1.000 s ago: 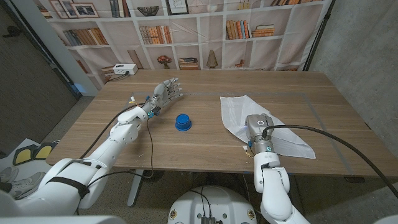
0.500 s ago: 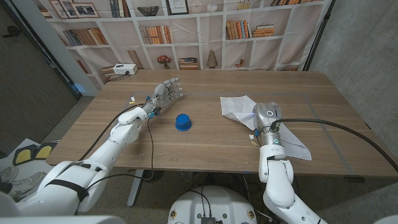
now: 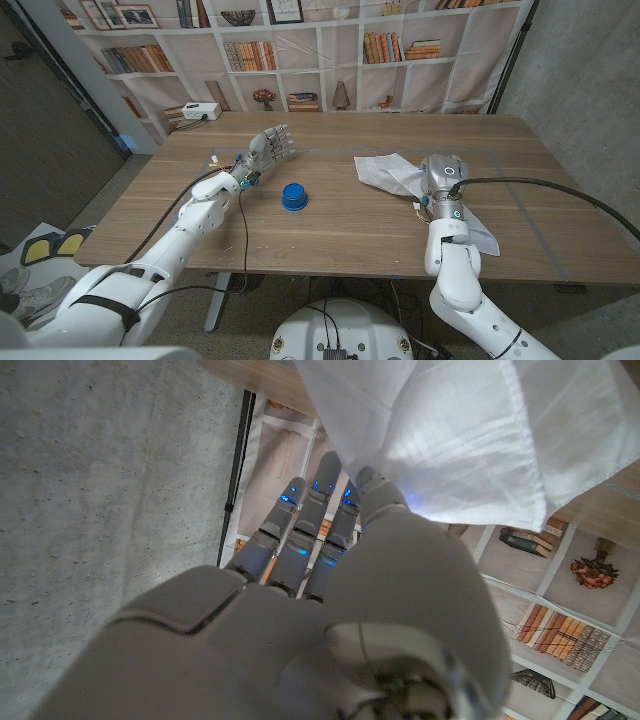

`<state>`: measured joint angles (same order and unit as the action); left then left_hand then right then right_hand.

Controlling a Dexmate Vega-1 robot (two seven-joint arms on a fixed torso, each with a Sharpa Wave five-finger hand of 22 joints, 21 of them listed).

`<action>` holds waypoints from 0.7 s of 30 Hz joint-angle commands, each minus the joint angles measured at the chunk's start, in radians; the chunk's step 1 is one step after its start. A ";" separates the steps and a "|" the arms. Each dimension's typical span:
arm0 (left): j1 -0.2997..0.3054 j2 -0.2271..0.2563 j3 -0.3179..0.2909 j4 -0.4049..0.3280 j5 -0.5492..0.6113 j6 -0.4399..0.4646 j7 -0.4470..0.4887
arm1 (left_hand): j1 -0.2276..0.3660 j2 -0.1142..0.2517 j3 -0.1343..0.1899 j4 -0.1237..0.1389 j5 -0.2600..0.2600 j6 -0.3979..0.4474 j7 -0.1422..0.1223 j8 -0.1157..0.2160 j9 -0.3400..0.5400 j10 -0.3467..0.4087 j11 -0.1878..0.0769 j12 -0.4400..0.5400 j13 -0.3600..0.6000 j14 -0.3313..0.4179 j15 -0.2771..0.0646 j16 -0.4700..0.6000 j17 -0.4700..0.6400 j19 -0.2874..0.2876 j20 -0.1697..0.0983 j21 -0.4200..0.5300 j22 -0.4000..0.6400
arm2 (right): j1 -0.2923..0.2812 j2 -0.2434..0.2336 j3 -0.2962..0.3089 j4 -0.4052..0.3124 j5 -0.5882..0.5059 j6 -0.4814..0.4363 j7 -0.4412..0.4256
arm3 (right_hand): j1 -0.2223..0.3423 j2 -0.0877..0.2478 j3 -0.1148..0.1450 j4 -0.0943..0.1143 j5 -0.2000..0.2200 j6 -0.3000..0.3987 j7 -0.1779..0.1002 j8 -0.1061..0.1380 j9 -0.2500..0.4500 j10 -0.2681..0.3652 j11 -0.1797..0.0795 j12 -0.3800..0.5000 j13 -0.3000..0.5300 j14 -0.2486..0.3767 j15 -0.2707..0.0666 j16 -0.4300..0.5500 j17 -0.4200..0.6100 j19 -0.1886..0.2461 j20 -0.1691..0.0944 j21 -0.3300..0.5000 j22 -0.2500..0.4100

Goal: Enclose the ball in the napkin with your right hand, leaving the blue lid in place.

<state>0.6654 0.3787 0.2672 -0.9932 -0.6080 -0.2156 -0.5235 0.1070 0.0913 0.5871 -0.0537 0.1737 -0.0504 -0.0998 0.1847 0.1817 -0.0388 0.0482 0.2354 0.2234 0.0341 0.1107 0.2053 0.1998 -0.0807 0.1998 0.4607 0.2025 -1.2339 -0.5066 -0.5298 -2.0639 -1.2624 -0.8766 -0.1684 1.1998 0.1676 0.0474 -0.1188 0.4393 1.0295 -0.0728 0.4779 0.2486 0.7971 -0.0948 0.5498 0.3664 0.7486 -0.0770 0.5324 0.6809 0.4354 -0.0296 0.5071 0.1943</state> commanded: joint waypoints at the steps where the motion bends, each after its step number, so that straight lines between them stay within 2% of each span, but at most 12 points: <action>1: 0.033 0.005 0.001 -0.065 0.005 0.015 0.048 | -0.004 0.001 0.009 0.002 0.000 0.000 -0.006 0.004 -0.001 -0.002 0.009 0.000 0.002 0.005 0.001 0.003 0.003 0.005 0.005 0.001 0.005 | 0.076 -0.048 0.019 0.026 0.178 -0.040 -0.051 | -0.003 -0.002 0.007 0.003 -0.006 0.021 0.014 0.003 -0.002 0.008 0.000 -0.001 0.003 0.009 -0.146 -0.006 -0.001 0.005 0.008 0.008 0.002; 13: 0.083 0.018 -0.004 -0.152 0.009 0.035 0.108 | -0.003 0.001 0.011 0.000 0.000 0.000 -0.005 0.004 -0.001 -0.003 0.008 -0.001 0.002 0.005 0.002 0.003 0.003 0.006 0.006 0.000 0.005 | 0.216 -0.096 -0.017 0.135 0.365 -0.072 -0.025 | -0.005 -0.005 0.011 0.004 -0.009 0.017 0.016 -0.002 -0.010 0.006 0.001 -0.004 0.002 0.013 -0.144 -0.009 0.001 0.003 0.013 0.009 0.002; 18: 0.103 0.025 -0.006 -0.186 0.010 0.046 0.130 | -0.003 0.001 0.011 0.000 0.000 0.001 -0.005 0.005 -0.001 -0.002 0.009 0.000 0.002 0.005 0.002 0.003 0.003 0.006 0.006 0.000 0.005 | 0.253 -0.091 -0.004 0.163 0.473 -0.070 -0.057 | -0.007 -0.002 0.013 0.007 -0.012 0.013 0.020 -0.006 -0.014 0.002 0.005 -0.008 0.001 0.012 -0.143 -0.009 0.005 0.000 0.014 0.009 0.002; 21: 0.112 0.028 -0.006 -0.203 0.010 0.052 0.141 | -0.002 0.001 0.011 -0.001 0.000 0.001 -0.006 0.005 -0.001 -0.002 0.009 0.000 0.002 0.005 0.002 0.003 0.003 0.007 0.006 0.000 0.005 | 0.262 -0.071 0.030 0.172 0.562 -0.057 -0.095 | -0.007 -0.002 0.014 0.007 -0.013 0.012 0.023 -0.007 -0.016 0.002 0.005 -0.008 0.000 0.012 -0.143 -0.008 0.008 0.000 0.014 0.009 0.003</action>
<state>0.7377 0.3943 0.2650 -1.1268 -0.6035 -0.2033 -0.4841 0.1070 0.0913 0.5914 -0.0580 0.1737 -0.0504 -0.0998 0.1847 0.1817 -0.0387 0.0482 0.2354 0.2233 0.0341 0.1107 0.2053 0.2000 -0.0807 0.1998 0.4607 0.2025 -1.1630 -0.5479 -0.5198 -2.0337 -0.9286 -0.9368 -0.2058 1.1972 0.1625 0.0555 -0.1108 0.4287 1.0258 -0.0692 0.4731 0.2320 0.7970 -0.0947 0.5420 0.3662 0.7539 -0.0825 0.5250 0.6836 0.4359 -0.0195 0.5111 0.1942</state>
